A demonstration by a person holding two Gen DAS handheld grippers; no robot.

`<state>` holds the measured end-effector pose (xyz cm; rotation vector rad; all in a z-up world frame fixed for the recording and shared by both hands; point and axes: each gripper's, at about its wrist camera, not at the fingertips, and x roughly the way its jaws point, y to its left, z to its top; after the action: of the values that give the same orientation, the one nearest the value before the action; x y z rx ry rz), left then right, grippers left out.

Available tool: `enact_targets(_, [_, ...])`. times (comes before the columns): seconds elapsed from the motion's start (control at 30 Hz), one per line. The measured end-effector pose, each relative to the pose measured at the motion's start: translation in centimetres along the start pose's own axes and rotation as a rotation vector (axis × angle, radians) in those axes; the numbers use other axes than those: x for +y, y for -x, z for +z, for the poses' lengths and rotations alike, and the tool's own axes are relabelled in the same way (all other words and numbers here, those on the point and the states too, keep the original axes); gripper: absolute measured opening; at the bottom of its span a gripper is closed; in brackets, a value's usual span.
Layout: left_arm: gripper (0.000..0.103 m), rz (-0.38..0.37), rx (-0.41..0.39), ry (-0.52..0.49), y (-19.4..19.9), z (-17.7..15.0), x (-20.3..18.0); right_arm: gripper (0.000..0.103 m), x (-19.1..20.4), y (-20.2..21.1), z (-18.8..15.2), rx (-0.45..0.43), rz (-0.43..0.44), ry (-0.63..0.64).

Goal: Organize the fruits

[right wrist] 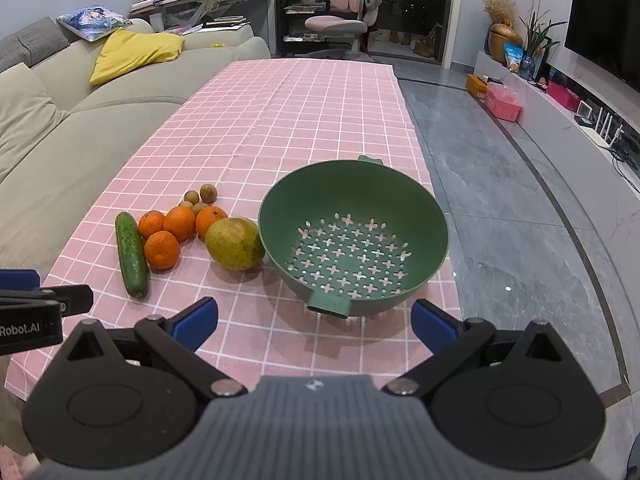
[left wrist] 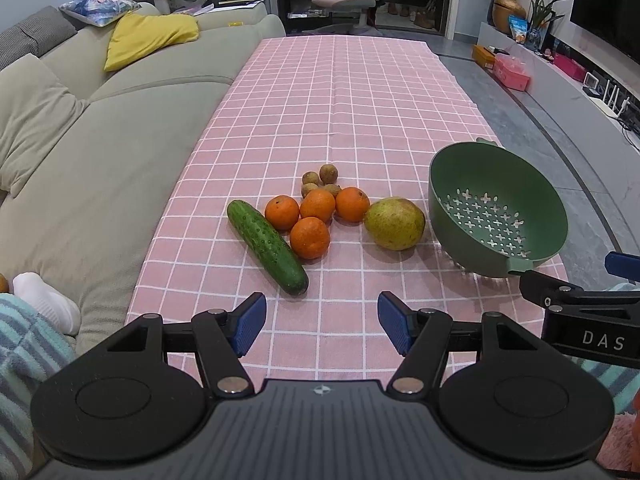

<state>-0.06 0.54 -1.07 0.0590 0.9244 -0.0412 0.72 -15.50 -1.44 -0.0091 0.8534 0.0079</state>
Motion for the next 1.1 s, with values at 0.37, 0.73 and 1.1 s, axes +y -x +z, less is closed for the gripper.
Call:
enact_targets(0.37, [0.075,0.000,0.000,-0.003,-0.01,0.00,0.04,0.099,-0.01,-0.03,0.00,0.001,0.000,-0.001])
enact_targets(0.73, [0.075,0.002,0.002,-0.001,0.02,-0.05,0.09,0.099,-0.07,-0.20,-0.30,0.013,0.000,-0.001])
enact_targets(1.1, [0.075,0.002,0.002,-0.001,0.02,-0.03,0.12,0.099,0.11,-0.30,-0.22,0.020,0.000,0.004])
